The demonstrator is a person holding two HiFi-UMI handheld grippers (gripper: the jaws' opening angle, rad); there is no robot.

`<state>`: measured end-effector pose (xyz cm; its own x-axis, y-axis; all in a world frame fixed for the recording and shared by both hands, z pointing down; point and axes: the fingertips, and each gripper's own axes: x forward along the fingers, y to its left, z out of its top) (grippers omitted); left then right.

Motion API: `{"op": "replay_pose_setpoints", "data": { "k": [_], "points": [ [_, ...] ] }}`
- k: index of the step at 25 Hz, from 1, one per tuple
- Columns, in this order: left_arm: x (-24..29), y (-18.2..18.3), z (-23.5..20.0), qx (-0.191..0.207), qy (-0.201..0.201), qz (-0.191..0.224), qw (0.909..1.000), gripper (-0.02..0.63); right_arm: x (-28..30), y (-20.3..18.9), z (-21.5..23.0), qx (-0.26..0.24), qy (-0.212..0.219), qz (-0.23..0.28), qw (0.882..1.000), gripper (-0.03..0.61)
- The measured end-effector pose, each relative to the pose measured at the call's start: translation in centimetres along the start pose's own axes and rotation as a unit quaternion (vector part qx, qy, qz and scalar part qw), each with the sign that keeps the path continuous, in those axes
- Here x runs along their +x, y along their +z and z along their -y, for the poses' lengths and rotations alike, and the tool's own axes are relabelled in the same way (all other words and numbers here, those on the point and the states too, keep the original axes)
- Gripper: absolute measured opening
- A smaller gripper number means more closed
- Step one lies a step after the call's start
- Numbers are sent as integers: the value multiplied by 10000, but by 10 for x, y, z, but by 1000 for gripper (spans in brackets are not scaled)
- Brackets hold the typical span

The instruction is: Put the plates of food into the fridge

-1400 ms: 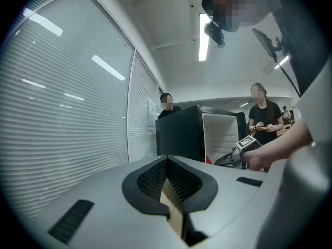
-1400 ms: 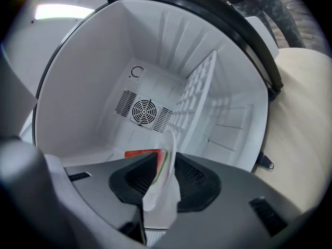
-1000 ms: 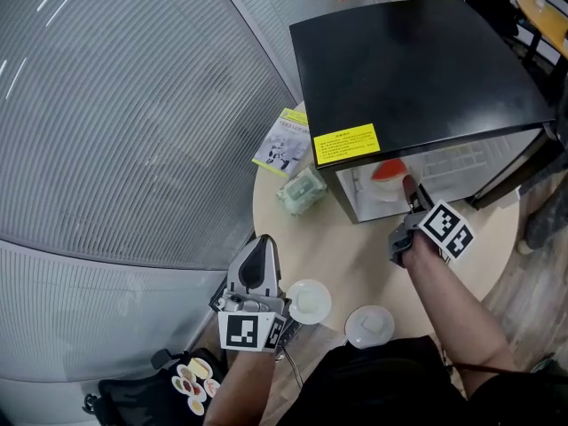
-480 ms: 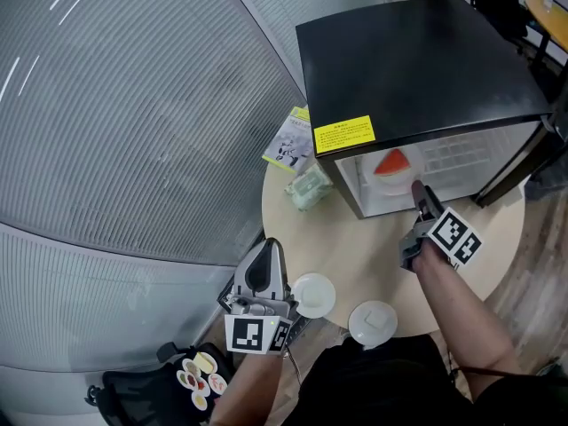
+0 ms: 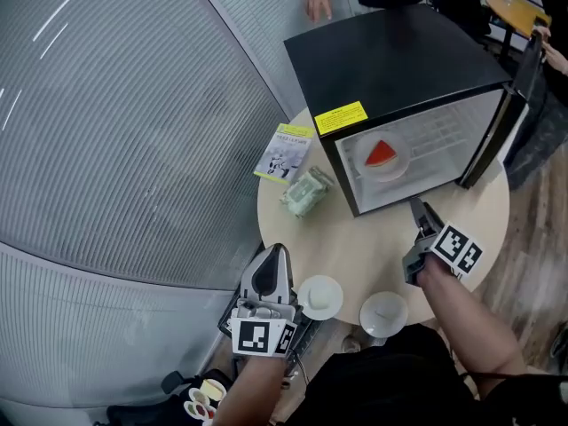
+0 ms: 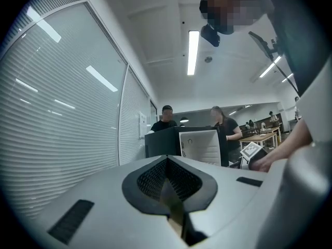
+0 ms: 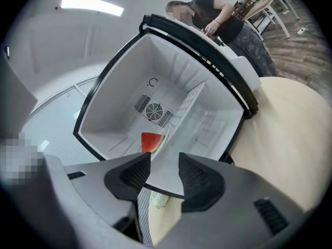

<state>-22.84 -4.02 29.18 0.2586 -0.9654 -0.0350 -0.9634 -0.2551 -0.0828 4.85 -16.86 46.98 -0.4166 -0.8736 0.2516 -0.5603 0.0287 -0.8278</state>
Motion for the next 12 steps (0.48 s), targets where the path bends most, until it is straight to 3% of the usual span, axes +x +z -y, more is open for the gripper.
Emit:
{"op": "replay_pose_setpoints", "data": {
  "k": [6,12],
  "points": [
    [-37,0,-16,-97,-308,127,9994,5,-53,-27,-11,49,-109,283,9995,172],
    [-73,-16,-29,-133,-566,84,9983,5,-106,-75,8,263,-449,490,9974,172]
  ]
}}
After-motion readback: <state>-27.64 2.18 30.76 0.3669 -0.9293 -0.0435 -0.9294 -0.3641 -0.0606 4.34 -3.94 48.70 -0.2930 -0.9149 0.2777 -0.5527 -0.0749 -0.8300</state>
